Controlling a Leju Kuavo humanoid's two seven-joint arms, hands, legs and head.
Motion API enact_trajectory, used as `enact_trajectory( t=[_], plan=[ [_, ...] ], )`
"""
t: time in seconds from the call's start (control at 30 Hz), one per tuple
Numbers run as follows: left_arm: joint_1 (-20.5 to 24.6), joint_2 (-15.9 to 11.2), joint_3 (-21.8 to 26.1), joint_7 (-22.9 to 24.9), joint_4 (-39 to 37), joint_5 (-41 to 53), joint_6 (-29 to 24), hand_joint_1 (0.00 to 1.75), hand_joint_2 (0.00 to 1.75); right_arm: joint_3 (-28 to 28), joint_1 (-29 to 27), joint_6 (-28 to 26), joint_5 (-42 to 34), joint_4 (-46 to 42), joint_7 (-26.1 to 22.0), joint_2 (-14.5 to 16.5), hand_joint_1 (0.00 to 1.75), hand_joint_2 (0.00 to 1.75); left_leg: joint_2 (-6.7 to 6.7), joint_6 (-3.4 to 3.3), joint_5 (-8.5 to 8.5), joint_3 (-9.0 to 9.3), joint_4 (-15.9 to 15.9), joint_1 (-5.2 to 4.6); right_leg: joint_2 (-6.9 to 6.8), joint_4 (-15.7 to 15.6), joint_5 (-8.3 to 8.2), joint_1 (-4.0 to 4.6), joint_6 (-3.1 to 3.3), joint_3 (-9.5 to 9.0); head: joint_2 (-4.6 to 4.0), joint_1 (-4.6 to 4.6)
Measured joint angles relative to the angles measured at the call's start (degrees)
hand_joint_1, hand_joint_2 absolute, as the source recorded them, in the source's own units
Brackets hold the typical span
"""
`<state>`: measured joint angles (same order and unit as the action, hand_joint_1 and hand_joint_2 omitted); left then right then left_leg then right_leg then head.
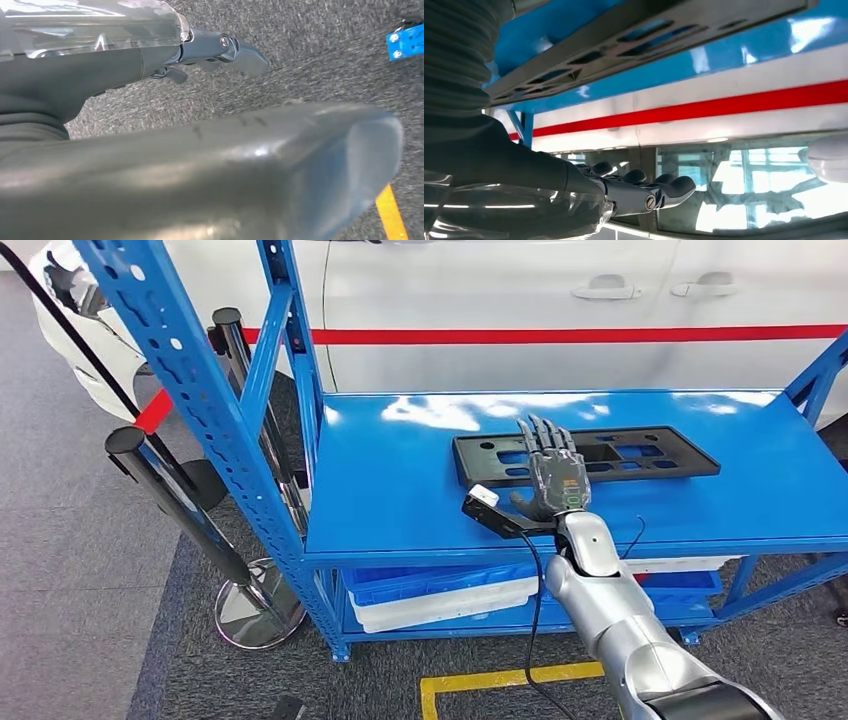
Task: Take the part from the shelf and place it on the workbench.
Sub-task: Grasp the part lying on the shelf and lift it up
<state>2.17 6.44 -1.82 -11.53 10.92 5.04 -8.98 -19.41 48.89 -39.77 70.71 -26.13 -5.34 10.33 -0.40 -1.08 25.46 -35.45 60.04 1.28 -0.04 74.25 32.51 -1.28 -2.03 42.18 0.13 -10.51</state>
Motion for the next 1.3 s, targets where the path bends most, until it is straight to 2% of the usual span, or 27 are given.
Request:
enact_trajectory(
  t=[0.03,0.07,0.13,0.17,0.2,0.27,0.33,0.4,0.43,0.5,0.53,0.57,0.6,0.67,0.7,0.73,0.83,0.87,0.93,1.0,1.03,1.07,1.1,1.17,1.2,1.23,1.3],
  plan=[
    [0.0,0.0,0.0,0.0,0.0,0.0,0.0,0.00,0.00,0.0,-0.1,0.0,0.2,0.4,0.3,-0.2,0.00,1.75,-0.06,-0.13,0.11,0.13,0.0,-0.17,0.00,1.5,-0.25,0.05,0.17,1.12,0.00,0.00],
    [0.0,-0.1,0.0,0.0,0.0,0.0,0.0,0.00,0.00,0.0,-0.1,0.1,0.5,0.7,0.7,-0.4,0.00,1.75,-0.14,-0.22,0.22,0.32,0.0,-0.35,0.01,0.6,-1.63,0.15,0.50,1.11,0.00,0.00],
    [-0.1,-0.1,0.0,0.0,0.0,0.0,0.0,0.00,0.00,0.0,0.0,0.3,1.1,1.1,1.5,-0.7,0.00,1.75,-0.28,-0.30,0.51,0.80,0.0,-0.63,0.07,-6.8,-6.17,0.69,1.70,-1.78,0.00,0.00],
    [0.0,-0.1,0.0,0.0,0.0,0.0,0.0,0.00,0.00,0.0,0.2,0.4,1.3,1.3,1.8,-0.8,0.00,1.75,-0.32,-0.21,0.63,0.94,-0.1,-0.79,0.05,-10.6,-7.79,1.03,2.34,-3.41,0.00,0.00],
    [0.0,-0.1,0.0,0.0,0.0,0.0,0.0,0.00,0.00,0.0,0.3,0.6,1.5,1.5,2.0,-0.9,0.00,1.75,-0.33,-0.03,0.71,1.00,-0.2,-0.80,0.03,-13.3,-8.72,1.36,2.82,-4.59,0.00,0.00],
    [0.1,0.0,0.1,0.3,-0.1,0.0,0.0,0.00,0.00,0.0,0.4,1.0,2.1,1.8,2.5,-1.0,0.00,1.75,-0.29,0.51,0.75,1.03,-0.4,-0.72,-0.02,-14.8,-8.72,1.73,3.13,-5.22,0.00,-0.01],
    [0.1,-0.1,0.1,0.6,-0.1,0.1,0.0,0.00,0.00,0.0,0.4,1.4,2.7,2.0,3.0,-1.2,0.00,1.75,-0.18,1.13,0.97,1.29,-0.6,-0.81,-0.05,-15.9,-8.96,1.49,3.05,-5.89,-0.01,-0.02],
    [0.1,-0.2,0.1,0.8,-0.1,0.1,-0.1,0.00,0.00,0.0,0.5,1.7,3.3,2.1,3.6,-1.4,0.00,1.75,-0.02,1.61,2.68,0.36,2.1,-0.94,-0.19,-17.1,-9.25,1.01,3.06,-6.93,-0.01,-0.05],
    [0.0,-0.2,0.1,0.9,-0.1,0.1,-0.1,0.00,0.00,0.0,0.6,1.8,3.6,2.2,3.8,-1.4,0.00,1.75,0.05,1.76,4.24,-1.03,5.1,-0.81,-0.25,-17.3,-9.27,0.94,3.11,-7.22,-0.01,-0.05],
    [0.0,-0.3,0.1,1.3,-0.1,0.1,-0.2,0.00,0.00,0.0,0.4,2.1,4.2,2.4,4.3,-1.6,0.00,1.75,0.06,2.12,7.04,-4.78,12.2,-0.64,-0.24,-17.3,-9.09,0.94,3.25,-7.36,-0.01,-0.05],
    [0.0,-0.4,0.2,1.5,-0.1,0.1,-0.2,0.00,0.00,0.0,0.3,2.2,4.5,2.5,4.5,-1.6,0.00,1.75,0.07,2.28,7.23,-5.97,14.1,-0.58,-0.23,-17.2,-8.95,0.95,3.25,-7.37,-0.01,-0.05],
    [0.0,-0.4,0.2,1.6,-0.1,0.1,-0.2,0.00,0.00,0.0,0.2,2.2,4.9,2.6,4.8,-1.6,0.00,1.75,0.08,2.40,6.27,-6.13,13.8,-0.54,-0.18,-17.0,-8.79,0.93,3.18,-7.39,-0.01,-0.06],
    [-0.1,-0.5,0.2,1.7,-0.1,0.1,-0.2,0.00,0.00,0.0,0.2,2.3,5.5,2.7,5.2,-1.7,0.00,1.75,0.10,2.46,4.31,-5.16,11.3,-0.50,-0.12,-16.8,-8.59,0.89,3.05,-7.43,0.00,-0.06],
    [0.0,-0.6,0.2,1.8,-0.1,0.1,-0.3,0.00,0.00,0.0,0.2,2.4,6.9,2.8,6.3,-1.7,0.00,1.75,0.22,2.23,0.57,-1.75,3.6,-0.53,-0.02,-16.1,-8.05,0.90,2.60,-7.41,-0.01,-0.06],
    [0.0,-0.6,0.2,1.8,-0.1,0.1,-0.3,0.00,0.00,0.0,0.2,2.5,7.5,2.9,6.7,-1.7,0.00,1.75,0.24,1.89,-0.36,-0.49,0.9,-0.60,0.00,-15.8,-7.84,0.96,2.33,-7.33,-0.01,-0.05],
    [0.1,-0.7,0.2,1.8,-0.1,0.1,-0.4,0.00,0.00,0.0,0.3,2.5,7.8,3.0,7.0,-1.7,0.00,1.75,0.23,1.52,-0.55,0.13,-0.4,-0.70,0.01,-15.6,-7.70,1.04,2.06,-7.24,-0.01,-0.05],
    [0.1,-0.6,0.3,1.8,-0.1,0.0,-0.4,0.00,0.00,0.0,0.3,2.6,8.3,3.1,7.5,-1.8,0.00,1.75,0.10,0.45,-0.62,0.28,-0.8,-0.79,0.00,-15.4,-7.53,0.99,1.25,-7.18,0.00,-0.04],
    [0.1,-0.6,0.3,1.8,-0.1,0.0,-0.4,0.00,0.00,0.0,0.3,2.6,8.5,3.1,7.7,-1.8,0.00,1.75,0.10,0.10,-0.74,0.37,-0.9,-0.71,0.00,-14.7,-6.93,0.93,0.94,-6.91,0.00,-0.04],
    [0.1,-0.6,0.3,1.7,-0.1,0.0,-0.5,0.00,0.00,0.0,0.4,2.5,9.0,3.2,8.3,-1.8,0.00,1.75,0.13,-0.41,-0.90,0.50,-1.2,-0.51,0.02,-9.8,-4.06,0.75,0.37,-4.74,0.00,-0.04],
    [0.1,-0.6,0.3,1.6,-0.1,0.0,-0.5,0.00,0.00,0.0,0.2,2.5,9.4,3.4,8.7,-1.8,0.00,1.75,0.13,-0.57,-0.87,0.48,-1.2,-0.53,0.02,-2.2,-0.77,0.60,0.01,-1.03,0.00,-0.04],
    [0.1,-0.6,0.3,1.6,-0.1,0.0,-0.5,0.00,0.00,0.0,0.0,2.5,9.6,3.6,9.0,-1.8,0.00,1.75,0.11,-0.58,-0.86,0.49,-1.2,-0.54,0.02,0.3,-0.21,0.53,-0.07,0.27,0.00,-0.03],
    [0.1,-0.6,0.3,1.6,-0.1,0.0,-0.5,0.00,0.00,0.0,-0.2,2.5,9.9,3.7,9.2,-1.8,0.00,1.75,0.07,-0.57,-0.85,0.52,-1.2,-0.54,0.02,0.7,-0.74,0.50,-0.05,0.62,0.00,-0.03],
    [0.1,-0.6,0.3,1.6,-0.1,0.0,-0.5,0.00,0.00,0.0,-0.3,2.4,10.2,3.9,9.5,-1.8,0.00,1.75,0.01,-0.54,-0.83,0.58,-1.2,-0.54,0.02,-1.3,-2.31,0.48,0.08,-0.21,0.00,-0.03],
    [0.1,-0.6,0.3,1.6,-0.1,0.0,-0.5,0.00,0.00,0.0,-0.3,2.1,11.0,4.0,10.4,-1.8,0.86,1.75,-0.09,-0.37,-0.74,0.73,-1.2,-0.58,0.05,-9.3,-6.23,0.62,0.64,-4.11,0.00,-0.03],
    [0.1,-0.6,0.3,1.6,-0.1,0.0,-0.5,0.00,0.00,0.0,-0.2,1.9,11.4,4.0,11.0,-1.8,1.30,1.75,-0.11,-0.17,-0.71,0.74,-1.2,-0.65,0.07,-12.8,-7.46,0.82,0.95,-5.77,0.00,-0.04],
    [0.1,-0.6,0.4,1.6,-0.1,-0.1,-0.5,0.00,0.00,0.0,-0.2,1.7,11.8,4.0,11.6,-1.8,1.73,1.75,-0.11,0.11,-0.69,0.72,-1.2,-0.70,0.09,-14.9,-7.97,1.02,1.21,-6.74,0.00,-0.04],
    [0.1,-0.6,0.5,1.7,-0.1,-0.1,-0.5,0.00,0.00,0.0,-0.2,1.4,12.4,4.2,12.4,-1.8,1.75,1.75,-0.10,0.78,-0.72,0.72,-1.3,-0.72,0.11,-15.8,-7.96,1.35,1.61,-7.02,-0.01,-0.03]
  ],
)
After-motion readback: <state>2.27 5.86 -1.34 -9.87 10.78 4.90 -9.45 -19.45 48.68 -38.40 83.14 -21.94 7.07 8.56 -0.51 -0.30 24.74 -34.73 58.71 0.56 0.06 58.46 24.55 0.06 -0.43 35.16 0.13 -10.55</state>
